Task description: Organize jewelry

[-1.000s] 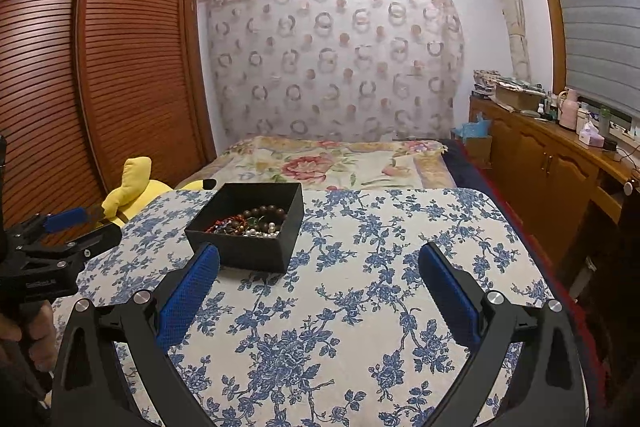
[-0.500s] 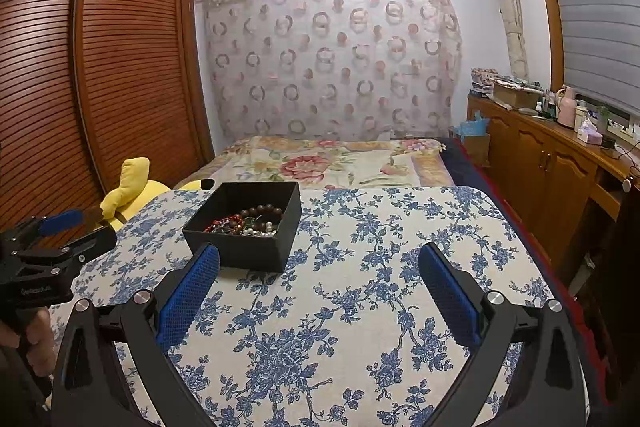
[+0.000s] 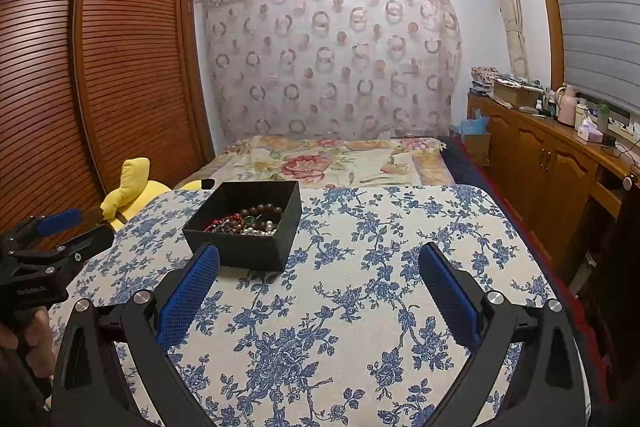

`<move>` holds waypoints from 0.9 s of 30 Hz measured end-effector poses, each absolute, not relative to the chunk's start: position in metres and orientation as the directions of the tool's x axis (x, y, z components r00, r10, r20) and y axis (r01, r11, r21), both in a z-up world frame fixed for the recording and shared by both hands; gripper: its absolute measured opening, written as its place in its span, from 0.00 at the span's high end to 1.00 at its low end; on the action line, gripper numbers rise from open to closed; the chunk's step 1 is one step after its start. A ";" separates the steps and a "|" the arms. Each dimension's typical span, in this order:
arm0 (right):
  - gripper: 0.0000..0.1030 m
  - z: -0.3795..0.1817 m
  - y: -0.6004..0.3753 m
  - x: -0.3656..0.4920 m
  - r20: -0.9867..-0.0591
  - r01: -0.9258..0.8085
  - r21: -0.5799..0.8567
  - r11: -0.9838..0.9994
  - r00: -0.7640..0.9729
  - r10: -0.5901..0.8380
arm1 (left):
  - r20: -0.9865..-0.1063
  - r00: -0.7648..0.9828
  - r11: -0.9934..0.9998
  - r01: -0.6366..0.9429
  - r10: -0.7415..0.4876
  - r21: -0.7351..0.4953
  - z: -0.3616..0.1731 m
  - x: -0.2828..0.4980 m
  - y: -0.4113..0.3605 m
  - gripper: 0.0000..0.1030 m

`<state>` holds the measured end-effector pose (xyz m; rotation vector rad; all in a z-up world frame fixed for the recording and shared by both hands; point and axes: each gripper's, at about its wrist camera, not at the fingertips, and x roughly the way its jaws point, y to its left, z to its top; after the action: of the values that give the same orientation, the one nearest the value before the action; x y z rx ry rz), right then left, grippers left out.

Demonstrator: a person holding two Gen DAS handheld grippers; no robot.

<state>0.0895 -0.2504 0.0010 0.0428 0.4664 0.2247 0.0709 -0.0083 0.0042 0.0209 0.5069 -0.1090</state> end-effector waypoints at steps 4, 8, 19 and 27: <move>0.02 0.001 -0.251 0.089 -0.441 -0.205 0.092 0.974 0.869 0.225 | -0.486 0.868 0.994 0.109 -0.100 -0.008 0.004 0.071 -0.008 0.08; 0.02 0.001 -0.252 0.089 -0.441 -0.205 0.093 0.974 0.869 0.225 | -0.485 0.869 0.994 0.109 -0.099 -0.008 0.004 0.071 -0.008 0.08; 0.02 0.001 -0.252 0.089 -0.440 -0.205 0.093 0.974 0.869 0.225 | -0.483 0.870 0.994 0.108 -0.098 -0.008 0.006 0.071 -0.009 0.08; 0.02 0.002 -0.252 0.089 -0.441 -0.206 0.095 0.974 0.868 0.226 | -0.482 0.870 0.994 0.110 -0.101 -0.010 0.005 0.070 -0.009 0.08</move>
<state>0.0895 -0.2521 0.0018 0.0451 0.4668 0.2262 0.0703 -0.0086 0.0051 0.0184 0.5030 -0.1105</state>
